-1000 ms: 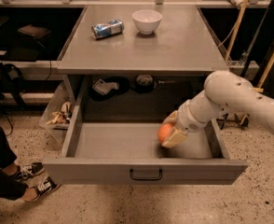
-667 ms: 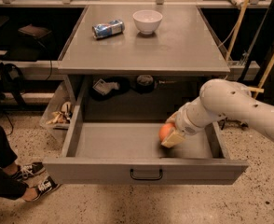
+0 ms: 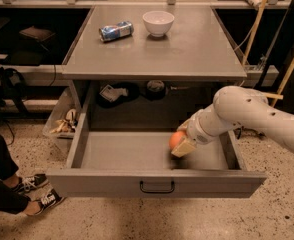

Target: Place orange into top drawer

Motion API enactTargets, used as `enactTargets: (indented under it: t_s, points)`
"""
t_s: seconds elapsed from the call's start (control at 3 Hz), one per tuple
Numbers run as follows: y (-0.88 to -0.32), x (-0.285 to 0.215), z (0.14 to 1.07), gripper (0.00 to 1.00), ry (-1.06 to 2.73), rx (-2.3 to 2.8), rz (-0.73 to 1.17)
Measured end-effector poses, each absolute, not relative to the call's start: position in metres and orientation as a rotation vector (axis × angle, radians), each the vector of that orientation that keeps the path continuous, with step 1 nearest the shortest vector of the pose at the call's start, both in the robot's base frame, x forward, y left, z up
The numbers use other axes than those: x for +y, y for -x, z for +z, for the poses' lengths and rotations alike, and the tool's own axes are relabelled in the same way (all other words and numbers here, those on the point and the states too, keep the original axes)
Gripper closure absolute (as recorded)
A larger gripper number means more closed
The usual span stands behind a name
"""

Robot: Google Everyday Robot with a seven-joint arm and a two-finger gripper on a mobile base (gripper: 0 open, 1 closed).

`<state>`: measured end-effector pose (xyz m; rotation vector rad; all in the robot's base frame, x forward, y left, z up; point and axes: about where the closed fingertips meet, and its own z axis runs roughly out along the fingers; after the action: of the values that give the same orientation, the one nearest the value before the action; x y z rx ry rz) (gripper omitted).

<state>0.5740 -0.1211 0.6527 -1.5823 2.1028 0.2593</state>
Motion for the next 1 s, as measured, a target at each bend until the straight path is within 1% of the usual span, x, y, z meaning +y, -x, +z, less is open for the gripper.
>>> enactTargets:
  t_s: [0.67, 1.0]
  points:
    - [-0.5740, -0.1211, 0.6527, 0.12, 1.582, 2.103, 0.259]
    - [-0.5740, -0.1211, 0.6526, 0.00, 1.582, 2.103, 0.259]
